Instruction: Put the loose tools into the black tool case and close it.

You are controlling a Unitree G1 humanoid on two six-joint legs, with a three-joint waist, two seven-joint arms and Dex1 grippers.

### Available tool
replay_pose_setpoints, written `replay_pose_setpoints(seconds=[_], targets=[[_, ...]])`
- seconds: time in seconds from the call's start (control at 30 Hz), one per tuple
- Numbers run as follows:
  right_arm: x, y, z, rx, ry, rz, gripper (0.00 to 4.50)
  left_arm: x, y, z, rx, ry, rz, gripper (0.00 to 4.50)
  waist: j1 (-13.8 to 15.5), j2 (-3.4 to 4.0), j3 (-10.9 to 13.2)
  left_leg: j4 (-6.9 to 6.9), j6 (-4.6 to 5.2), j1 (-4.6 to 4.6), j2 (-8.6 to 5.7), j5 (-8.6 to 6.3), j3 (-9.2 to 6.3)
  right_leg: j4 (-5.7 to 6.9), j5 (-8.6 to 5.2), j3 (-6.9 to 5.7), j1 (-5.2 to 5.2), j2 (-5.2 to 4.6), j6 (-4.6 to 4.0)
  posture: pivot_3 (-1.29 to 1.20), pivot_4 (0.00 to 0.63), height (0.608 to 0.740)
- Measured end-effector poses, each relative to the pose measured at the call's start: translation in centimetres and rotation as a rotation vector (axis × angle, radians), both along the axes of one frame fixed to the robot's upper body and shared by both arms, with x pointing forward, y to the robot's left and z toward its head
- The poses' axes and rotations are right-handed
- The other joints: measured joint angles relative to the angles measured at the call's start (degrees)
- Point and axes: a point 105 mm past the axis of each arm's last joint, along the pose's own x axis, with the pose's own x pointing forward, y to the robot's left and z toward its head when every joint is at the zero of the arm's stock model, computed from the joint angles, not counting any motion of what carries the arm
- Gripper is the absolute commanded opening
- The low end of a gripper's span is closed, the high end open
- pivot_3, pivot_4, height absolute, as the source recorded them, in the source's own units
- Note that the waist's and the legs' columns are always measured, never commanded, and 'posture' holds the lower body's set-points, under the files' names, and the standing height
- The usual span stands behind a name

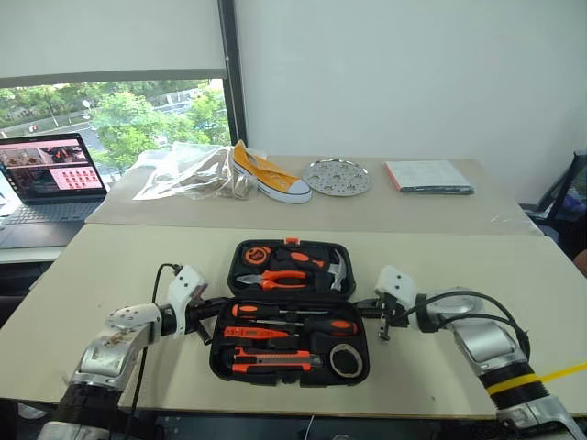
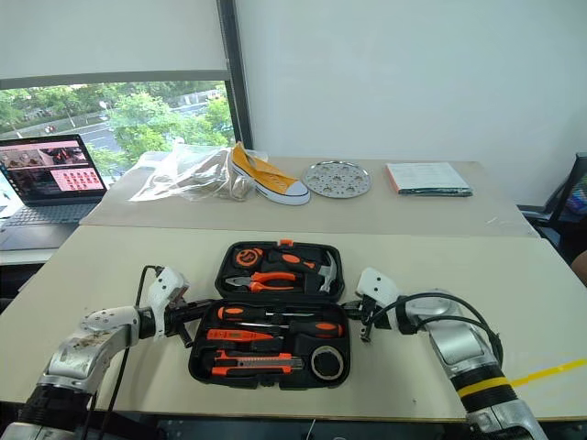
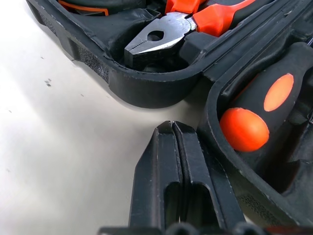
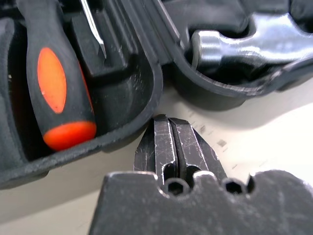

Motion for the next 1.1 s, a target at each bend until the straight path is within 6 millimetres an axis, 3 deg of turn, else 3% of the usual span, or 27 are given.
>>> replay_pose_setpoints(seconds=[0.13, 0.23, 0.27, 0.37, 0.43, 0.5, 0.57, 0.63, 0.73, 0.83, 1.1], targets=[[0.2, -0.9, 0.3, 0.017, -0.061, -0.060, 0.00, -1.1, 0.7, -0.1, -0.044, 0.028, 0.028, 0.08, 0.0, 0.00, 0.0, 0.00, 0.00, -0.01, -0.01, 0.00, 0.01, 0.02, 0.00, 0.03, -0.03, -0.03, 0.00, 0.00, 0.150, 0.740], [0.7, -2.7, 2.0, 0.041, -0.127, -0.118, 0.82, -1.1, 2.1, 0.5, -0.077, 0.030, 0.094, 0.80, 0.1, -0.01, 0.0, 0.06, 0.00, 0.00, -0.03, 0.00, 0.00, 0.18, 0.00, 0.09, -0.06, -0.05, 0.00, 0.00, 0.150, 0.740], [0.6, -3.2, 2.4, 0.044, -0.111, -0.125, 1.23, -1.0, 2.8, 0.8, -0.061, 0.026, 0.116, 1.25, 0.1, -0.02, 0.0, 0.08, -0.01, 0.01, -0.02, 0.01, -0.04, 0.24, -0.01, 0.08, -0.06, -0.04, -0.01, 0.00, 0.150, 0.740], [0.1, -4.7, 2.7, 0.043, 0.019, -0.208, 2.21, -1.0, 6.3, 1.2, 0.114, 0.102, 0.224, 2.23, 0.0, -0.02, 0.0, 0.09, -0.05, 0.08, -0.03, 0.03, -0.47, 0.41, -0.05, 0.16, -0.06, -0.05, -0.08, 0.00, 0.150, 0.740], [-0.3, -4.7, 2.7, 0.125, 0.171, -0.270, 2.94, -0.7, 7.1, 2.2, 0.114, 0.130, 0.247, 3.01, 0.0, -0.02, 0.0, 0.11, -0.05, 0.09, -0.03, 0.04, -0.54, 0.50, -0.04, 0.22, -0.05, -0.07, -0.09, 0.00, 0.150, 0.740], [0.4, -3.3, 4.3, 0.234, 0.286, -0.289, 3.64, 0.3, 6.0, 4.2, 0.026, 0.151, 0.223, 3.79, 0.0, -0.09, 0.1, 0.23, -0.04, -0.05, -0.05, 0.05, -0.55, 0.56, 0.01, 0.25, -0.20, -0.08, -0.16, 0.00, 0.150, 0.740], [1.6, -1.6, 6.6, 0.294, 0.307, -0.294, 4.35, 1.3, 4.9, 6.0, -0.012, 0.165, 0.202, 3.86, -0.1, -0.15, 0.1, 0.30, -0.10, -0.06, -0.08, 0.09, -0.58, 0.59, 0.08, 0.25, -0.18, -0.02, -0.24, 0.00, 0.150, 0.740], [2.8, -1.0, 7.9, 0.313, 0.333, -0.350, 4.47, 2.1, 3.8, 7.1, -0.028, 0.205, 0.208, 3.86, -0.1, -0.15, 0.1, 0.31, -0.14, -0.01, -0.11, 0.13, -0.66, 0.67, 0.08, 0.25, -0.14, -0.02, -0.24, 0.00, 0.150, 0.740], [3.6, -1.1, 6.7, 0.267, 0.409, -0.441, 4.47, 2.7, 3.0, 6.3, -0.062, 0.288, 0.252, 3.86, 0.1, -0.15, 0.1, 0.30, -0.15, -0.11, -0.12, 0.14, -0.73, 0.69, 0.07, 0.19, -0.24, 0.01, -0.24, 0.00, 0.150, 0.740], [4.1, -0.1, 5.1, 0.217, 0.462, -0.470, 4.47, 2.7, 2.0, 5.1, -0.034, 0.360, 0.258, 3.86, -0.1, -0.15, 0.1, 0.32, -0.14, -0.77, -0.23, 0.16, -0.73, 0.88, 0.09, 0.17, -0.85, 0.00, -0.22, 0.00, 0.150, 0.740], [5.3, 0.6, 4.2, 0.170, 0.466, -0.522, 4.47, 3.5, 0.4, 4.5, -0.025, 0.356, 0.270, 3.86, -0.2, -0.15, 0.1, 0.50, -0.15, -1.00, -0.22, 0.16, -0.78, 0.82, 0.08, -0.09, -0.90, 0.01, -0.19, 0.00, 0.150, 0.740]])
